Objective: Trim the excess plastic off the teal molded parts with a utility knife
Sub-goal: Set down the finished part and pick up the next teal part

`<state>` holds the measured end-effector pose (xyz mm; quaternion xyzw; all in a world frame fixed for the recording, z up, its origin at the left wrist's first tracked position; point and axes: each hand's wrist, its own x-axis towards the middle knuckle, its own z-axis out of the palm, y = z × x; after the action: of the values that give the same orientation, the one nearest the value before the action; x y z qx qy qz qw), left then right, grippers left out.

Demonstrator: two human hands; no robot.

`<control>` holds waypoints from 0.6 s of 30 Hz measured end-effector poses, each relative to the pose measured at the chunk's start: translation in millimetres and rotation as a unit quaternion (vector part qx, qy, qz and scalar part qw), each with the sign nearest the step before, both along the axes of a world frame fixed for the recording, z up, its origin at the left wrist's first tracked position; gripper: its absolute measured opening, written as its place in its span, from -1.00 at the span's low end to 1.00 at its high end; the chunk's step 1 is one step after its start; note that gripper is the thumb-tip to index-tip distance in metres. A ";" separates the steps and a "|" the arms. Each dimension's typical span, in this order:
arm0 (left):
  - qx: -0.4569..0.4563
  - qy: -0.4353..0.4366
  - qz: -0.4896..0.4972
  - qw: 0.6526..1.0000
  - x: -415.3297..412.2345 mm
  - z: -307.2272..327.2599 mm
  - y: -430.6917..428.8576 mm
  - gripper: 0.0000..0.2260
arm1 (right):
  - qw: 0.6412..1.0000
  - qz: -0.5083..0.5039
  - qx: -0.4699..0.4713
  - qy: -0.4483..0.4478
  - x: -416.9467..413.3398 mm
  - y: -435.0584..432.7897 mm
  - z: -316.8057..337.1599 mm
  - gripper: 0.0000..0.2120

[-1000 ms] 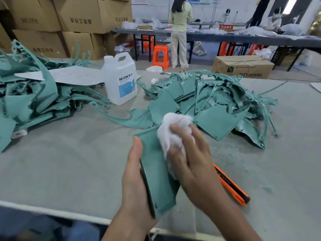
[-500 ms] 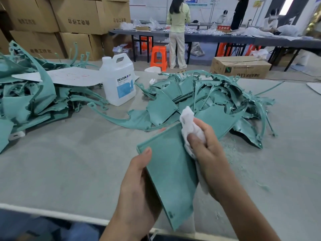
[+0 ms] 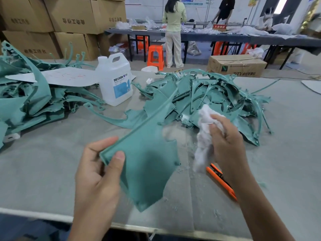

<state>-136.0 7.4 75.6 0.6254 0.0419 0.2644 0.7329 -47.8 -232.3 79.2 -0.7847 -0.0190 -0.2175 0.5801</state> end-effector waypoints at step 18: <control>-0.348 0.048 -0.367 0.861 3.7 5.2 -51.6 -0.26 | 0.983 0.131 -0.116 -0.052 -54.6 81.4 -8.7 -0.66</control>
<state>-132.3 -44.2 80.8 0.3113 -0.0667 -0.0860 0.9441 -102.4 -150.9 70.4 -0.8248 -0.1770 -0.1760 0.5073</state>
